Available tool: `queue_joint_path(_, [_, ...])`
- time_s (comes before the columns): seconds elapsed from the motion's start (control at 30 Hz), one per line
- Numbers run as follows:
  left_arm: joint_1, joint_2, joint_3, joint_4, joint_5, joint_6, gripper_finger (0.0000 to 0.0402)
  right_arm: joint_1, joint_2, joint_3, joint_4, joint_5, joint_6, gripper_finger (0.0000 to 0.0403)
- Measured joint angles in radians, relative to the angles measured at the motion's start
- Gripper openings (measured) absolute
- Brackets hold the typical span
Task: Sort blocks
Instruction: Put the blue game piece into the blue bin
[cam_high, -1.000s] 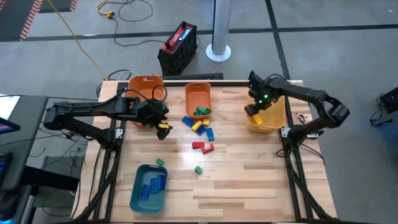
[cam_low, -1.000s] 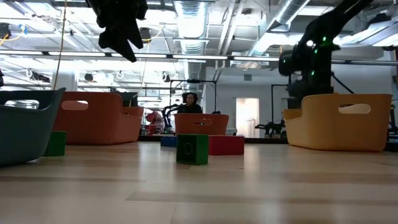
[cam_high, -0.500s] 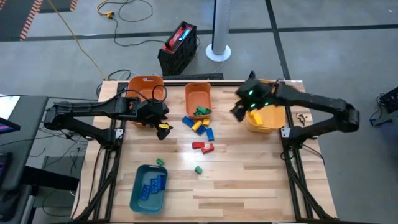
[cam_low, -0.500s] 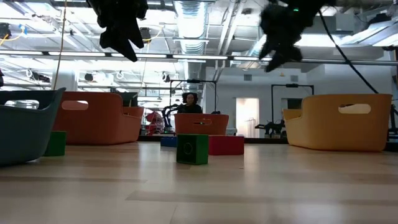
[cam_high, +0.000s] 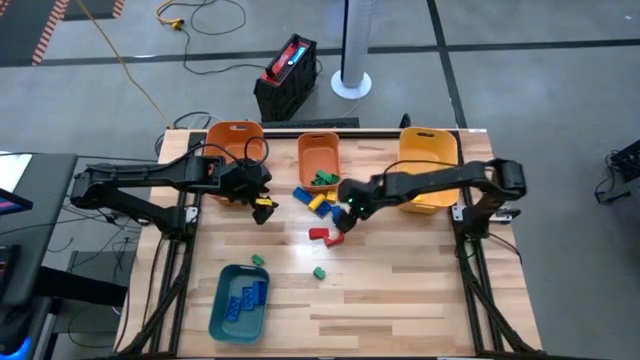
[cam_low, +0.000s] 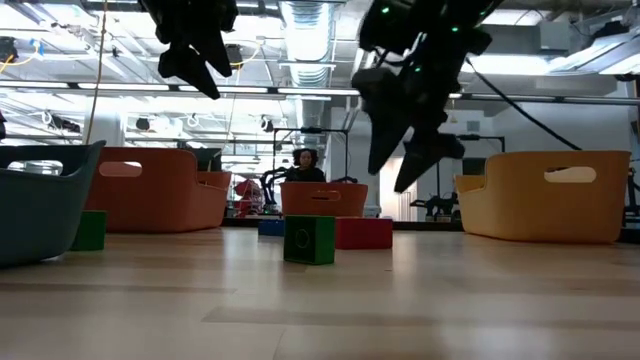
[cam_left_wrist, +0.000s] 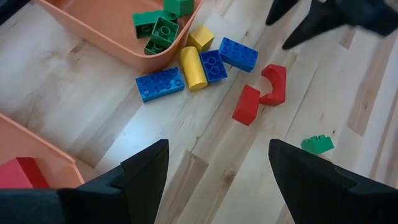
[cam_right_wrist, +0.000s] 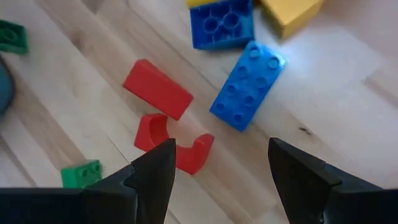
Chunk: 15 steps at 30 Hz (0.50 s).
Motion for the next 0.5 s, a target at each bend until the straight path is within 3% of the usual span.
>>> queue_joint_path(0.3, [0.000, 0.000, 0.000, -0.002, 0.023, 0.017, 0.0272, -0.010, 0.198, 0.240, -0.187, 0.051, -0.060, 0.0264])
queue_joint_path(0.5, [0.000, 0.000, 0.000, -0.010, 0.050, 0.018, 0.0272, -0.014, 0.281, 0.307, -0.230, 0.072, -0.084, 0.0264])
